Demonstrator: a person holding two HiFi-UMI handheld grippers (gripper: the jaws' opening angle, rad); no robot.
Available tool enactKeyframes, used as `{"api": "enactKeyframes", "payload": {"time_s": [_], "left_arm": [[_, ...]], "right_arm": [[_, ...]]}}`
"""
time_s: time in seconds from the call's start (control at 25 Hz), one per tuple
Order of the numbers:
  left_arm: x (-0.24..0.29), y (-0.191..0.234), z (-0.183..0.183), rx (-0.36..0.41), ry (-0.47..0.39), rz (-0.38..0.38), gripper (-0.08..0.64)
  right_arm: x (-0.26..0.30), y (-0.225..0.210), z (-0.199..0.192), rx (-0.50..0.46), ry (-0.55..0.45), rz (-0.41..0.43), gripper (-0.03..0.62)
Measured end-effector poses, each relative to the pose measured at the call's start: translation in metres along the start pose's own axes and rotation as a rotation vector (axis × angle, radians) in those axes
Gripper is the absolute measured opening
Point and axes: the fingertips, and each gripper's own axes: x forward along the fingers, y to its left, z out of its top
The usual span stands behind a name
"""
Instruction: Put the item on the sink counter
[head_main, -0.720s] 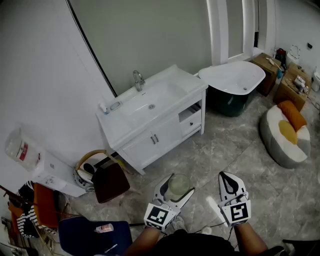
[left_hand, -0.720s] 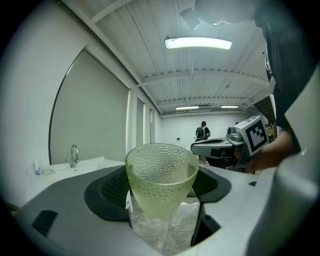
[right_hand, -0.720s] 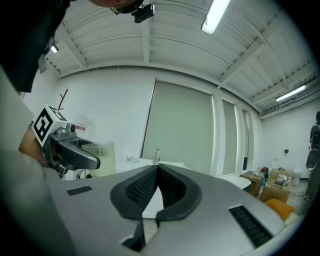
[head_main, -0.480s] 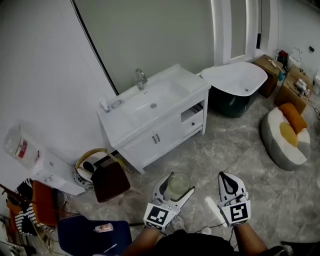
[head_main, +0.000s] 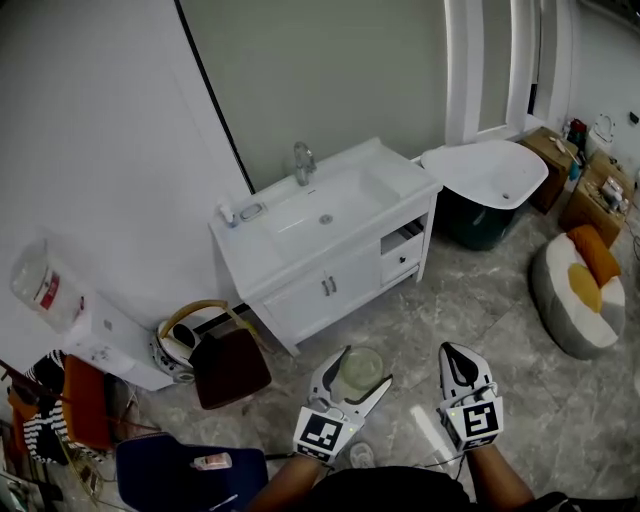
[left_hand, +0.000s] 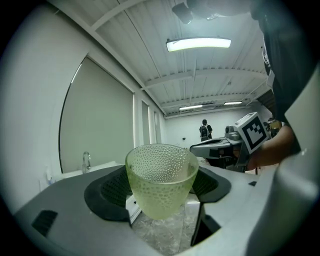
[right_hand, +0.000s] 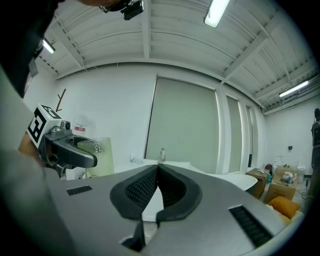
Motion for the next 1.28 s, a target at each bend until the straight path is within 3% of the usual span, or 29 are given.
{"api": "enactKeyframes", "payload": {"time_s": [0.36,0.68,1.28], "left_arm": [[-0.018,0.073,-0.004,-0.002,0.009,0.071,0.391],[-0.011,0.105,-0.008,0.019,0.014,0.090,0.391],[0.066,0.212,-0.015,-0.012,0.035,0.260,0.391]], "right_arm": [[0.055,0.035,0.007,-0.005,0.023,0.011,0.014],[0.093,0.038,0.020,-0.021,-0.030,-0.001,0.014],[0.253,0.033,0.035,-0.056,-0.099,0.248,0.014]]}}
